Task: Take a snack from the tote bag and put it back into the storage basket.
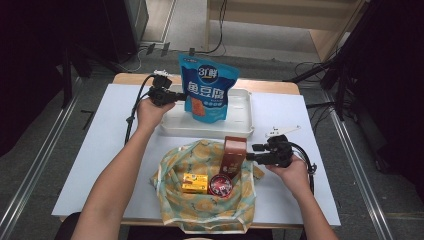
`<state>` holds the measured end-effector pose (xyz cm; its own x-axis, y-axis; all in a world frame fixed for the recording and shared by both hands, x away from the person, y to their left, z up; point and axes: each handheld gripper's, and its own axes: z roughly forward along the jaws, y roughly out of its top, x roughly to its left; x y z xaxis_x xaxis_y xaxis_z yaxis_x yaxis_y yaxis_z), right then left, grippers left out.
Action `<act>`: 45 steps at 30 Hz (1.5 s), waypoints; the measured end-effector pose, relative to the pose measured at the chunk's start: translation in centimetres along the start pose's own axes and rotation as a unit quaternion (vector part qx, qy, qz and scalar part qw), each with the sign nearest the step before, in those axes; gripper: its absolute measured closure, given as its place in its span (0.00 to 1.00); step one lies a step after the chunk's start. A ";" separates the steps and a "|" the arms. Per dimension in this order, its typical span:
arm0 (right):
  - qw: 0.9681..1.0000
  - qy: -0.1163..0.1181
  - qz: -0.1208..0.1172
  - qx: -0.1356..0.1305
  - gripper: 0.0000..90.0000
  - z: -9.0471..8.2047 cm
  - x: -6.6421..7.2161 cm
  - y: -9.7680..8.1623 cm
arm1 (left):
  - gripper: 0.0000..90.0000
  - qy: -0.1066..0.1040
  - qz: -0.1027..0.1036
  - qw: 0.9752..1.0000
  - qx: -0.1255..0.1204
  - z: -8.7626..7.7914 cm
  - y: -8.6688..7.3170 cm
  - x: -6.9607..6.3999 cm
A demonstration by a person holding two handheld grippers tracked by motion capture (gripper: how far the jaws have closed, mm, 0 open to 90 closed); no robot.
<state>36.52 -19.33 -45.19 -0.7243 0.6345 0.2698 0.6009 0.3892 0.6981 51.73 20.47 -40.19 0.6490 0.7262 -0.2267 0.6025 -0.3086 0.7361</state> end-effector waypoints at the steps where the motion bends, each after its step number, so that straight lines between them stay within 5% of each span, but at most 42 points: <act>1: 1.000 0.001 0.002 0.001 0.52 0.0 0.0 0.0 | 1.00 0.000 0.001 1.000 0.001 0.0 0.0 0.0; 14: 1.000 -0.003 0.003 -0.006 0.52 -0.4 0.2 -0.3 | 0.99 -0.014 0.008 1.000 0.020 0.0 0.6 0.3; 19: 1.000 -0.005 0.004 -0.009 0.52 -0.6 0.2 -0.5 | 0.88 -0.037 -0.007 0.999 0.016 -0.4 0.5 0.6; 45: 1.000 -0.005 0.003 -0.012 0.52 -0.8 0.1 -0.5 | 0.63 -0.054 0.019 0.997 0.060 -2.5 -0.6 -0.4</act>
<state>35.88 -20.00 -44.92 -0.7175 0.6431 0.2677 0.5966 0.3689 0.7127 49.93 21.87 -38.97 0.7150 0.6440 -0.2722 0.6233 -0.4108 0.6653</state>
